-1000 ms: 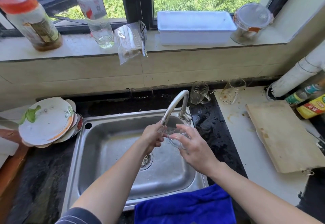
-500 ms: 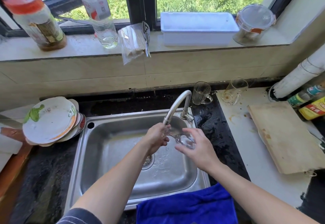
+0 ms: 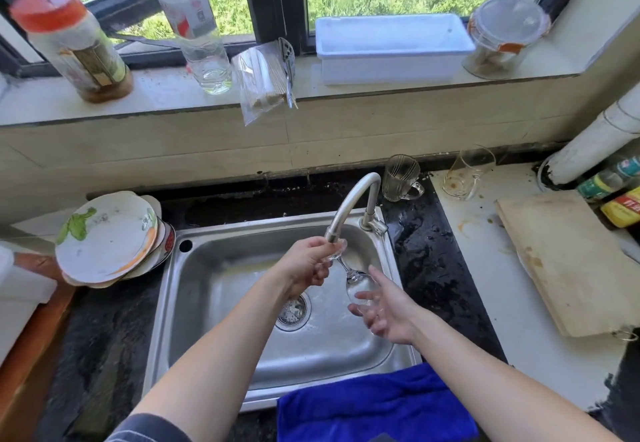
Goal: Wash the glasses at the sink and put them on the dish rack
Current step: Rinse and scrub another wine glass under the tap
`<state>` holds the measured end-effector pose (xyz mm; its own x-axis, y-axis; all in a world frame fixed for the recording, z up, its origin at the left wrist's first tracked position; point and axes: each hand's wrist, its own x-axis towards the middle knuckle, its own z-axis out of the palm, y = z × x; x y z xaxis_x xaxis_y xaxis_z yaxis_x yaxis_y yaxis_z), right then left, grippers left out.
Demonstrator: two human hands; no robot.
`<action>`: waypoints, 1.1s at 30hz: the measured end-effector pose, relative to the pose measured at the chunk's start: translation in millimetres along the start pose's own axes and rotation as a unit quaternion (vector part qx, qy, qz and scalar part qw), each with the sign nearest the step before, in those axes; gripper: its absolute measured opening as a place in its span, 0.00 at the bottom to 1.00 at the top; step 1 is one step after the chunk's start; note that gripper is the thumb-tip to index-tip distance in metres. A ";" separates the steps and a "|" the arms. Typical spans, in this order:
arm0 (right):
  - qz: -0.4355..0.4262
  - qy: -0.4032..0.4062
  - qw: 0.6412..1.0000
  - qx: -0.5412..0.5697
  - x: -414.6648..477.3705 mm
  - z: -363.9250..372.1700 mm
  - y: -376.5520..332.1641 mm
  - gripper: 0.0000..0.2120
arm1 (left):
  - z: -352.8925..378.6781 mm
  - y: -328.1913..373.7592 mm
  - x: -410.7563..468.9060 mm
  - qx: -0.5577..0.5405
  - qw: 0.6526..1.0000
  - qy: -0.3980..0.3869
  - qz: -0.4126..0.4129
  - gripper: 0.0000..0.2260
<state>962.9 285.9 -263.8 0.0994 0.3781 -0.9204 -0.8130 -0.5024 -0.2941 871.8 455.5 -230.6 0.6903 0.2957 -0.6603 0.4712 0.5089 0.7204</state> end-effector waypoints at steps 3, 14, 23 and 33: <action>0.004 -0.020 1.000 0.021 6.6 1.8 1.2 0.34 | 1.6 1.3 0.1 0.007 1.000 0.003 -0.005 0.10; -0.089 -0.077 0.971 0.208 19.0 15.9 -2.2 0.16 | -7.1 -3.3 -4.7 -0.116 0.993 0.030 0.008 0.12; -0.356 0.057 0.794 -0.490 7.5 9.8 -32.7 0.22 | -9.9 0.8 -9.9 -0.118 0.993 -0.022 -0.007 0.14; -0.354 0.093 0.718 -0.593 15.6 41.1 -33.8 0.23 | -23.7 0.0 -28.8 0.095 0.977 0.188 0.033 0.10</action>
<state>968.4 340.7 -257.6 0.4116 0.8094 -0.4188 0.5267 -0.5863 -0.6155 838.9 466.1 -216.6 0.4890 0.6166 -0.6170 0.5514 0.3295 0.7664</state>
